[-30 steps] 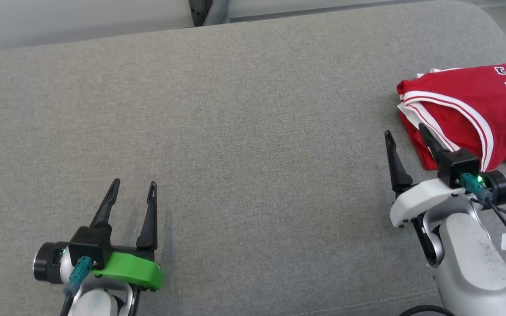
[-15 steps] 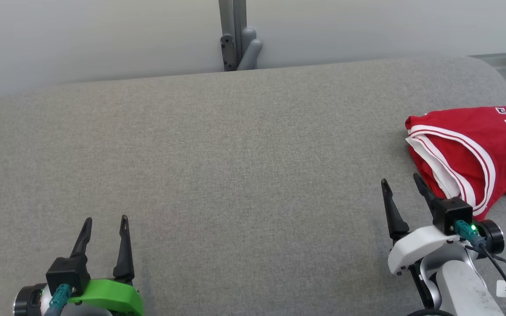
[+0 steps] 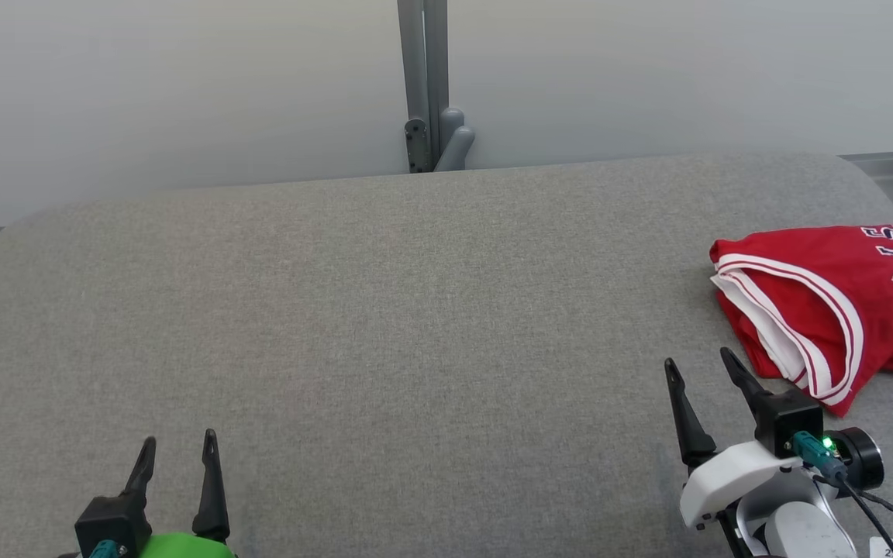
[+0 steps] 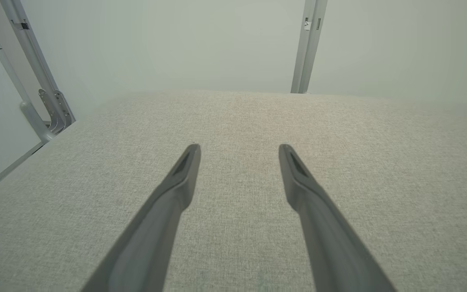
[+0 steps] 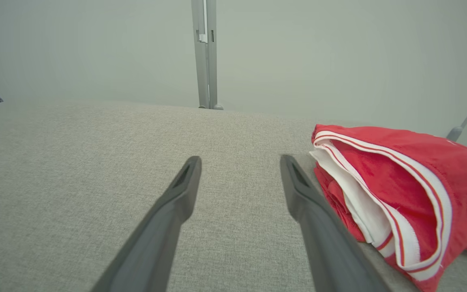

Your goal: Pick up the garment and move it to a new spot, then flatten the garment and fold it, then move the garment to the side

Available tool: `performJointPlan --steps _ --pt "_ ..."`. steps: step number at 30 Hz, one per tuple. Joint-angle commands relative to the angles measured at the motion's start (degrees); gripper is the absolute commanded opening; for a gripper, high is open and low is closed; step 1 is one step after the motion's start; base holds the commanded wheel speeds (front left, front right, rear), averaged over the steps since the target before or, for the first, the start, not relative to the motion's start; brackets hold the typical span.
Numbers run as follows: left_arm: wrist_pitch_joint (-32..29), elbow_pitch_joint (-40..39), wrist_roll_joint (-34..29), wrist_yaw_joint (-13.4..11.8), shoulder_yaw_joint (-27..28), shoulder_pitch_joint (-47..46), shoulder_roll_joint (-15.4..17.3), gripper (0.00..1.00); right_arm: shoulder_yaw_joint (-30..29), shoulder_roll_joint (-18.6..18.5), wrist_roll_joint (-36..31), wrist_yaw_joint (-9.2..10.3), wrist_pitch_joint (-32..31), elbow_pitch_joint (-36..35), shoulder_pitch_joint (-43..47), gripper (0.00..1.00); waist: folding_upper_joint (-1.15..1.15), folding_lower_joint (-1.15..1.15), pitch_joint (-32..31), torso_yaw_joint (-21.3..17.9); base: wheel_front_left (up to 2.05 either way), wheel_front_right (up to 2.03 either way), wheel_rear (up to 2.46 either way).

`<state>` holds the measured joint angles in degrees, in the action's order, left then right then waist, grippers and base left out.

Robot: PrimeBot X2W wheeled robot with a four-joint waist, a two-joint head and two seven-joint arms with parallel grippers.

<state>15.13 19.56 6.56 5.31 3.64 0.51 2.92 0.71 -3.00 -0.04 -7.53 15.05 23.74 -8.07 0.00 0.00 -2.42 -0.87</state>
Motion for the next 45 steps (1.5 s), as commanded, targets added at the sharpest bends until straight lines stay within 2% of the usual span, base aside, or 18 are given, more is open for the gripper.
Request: performJointPlan --steps 1,16,28,30,44,45 --pt "-0.1 0.5 0.4 -0.3 0.4 0.8 0.1 1.0 0.1 0.0 -0.3 0.1 0.1 -0.7 1.0 1.0 0.0 0.0 -0.5 -0.2 0.0 0.0 0.0" --pt "-0.1 1.5 2.2 0.1 -0.1 1.1 0.1 1.0 0.2 0.0 0.6 0.1 0.1 -5.1 2.5 1.0 0.0 0.0 0.4 -1.2 0.0 0.0 0.0" --pt "-0.1 1.4 2.1 0.5 -0.5 0.5 0.1 1.0 1.1 0.0 1.1 0.1 0.1 -5.5 2.8 1.0 0.0 0.0 0.9 -1.5 0.0 0.0 0.0" --pt "-0.1 1.8 2.0 0.2 -0.7 0.6 0.1 1.0 1.0 0.0 1.1 0.09 0.1 -5.5 2.9 1.0 0.0 0.0 0.9 0.2 0.0 0.0 0.0" --pt "-0.1 1.8 2.1 0.7 -1.2 0.6 0.1 1.0 1.3 0.0 1.4 0.08 0.1 -4.8 3.0 1.0 0.0 0.0 1.2 0.1 0.0 0.0 0.0" --pt "0.0 1.8 1.9 0.6 -1.3 0.7 -0.1 0.0 1.4 0.2 1.3 0.02 0.0 -4.9 2.4 0.0 0.0 0.0 1.2 0.1 0.0 0.0 0.0"
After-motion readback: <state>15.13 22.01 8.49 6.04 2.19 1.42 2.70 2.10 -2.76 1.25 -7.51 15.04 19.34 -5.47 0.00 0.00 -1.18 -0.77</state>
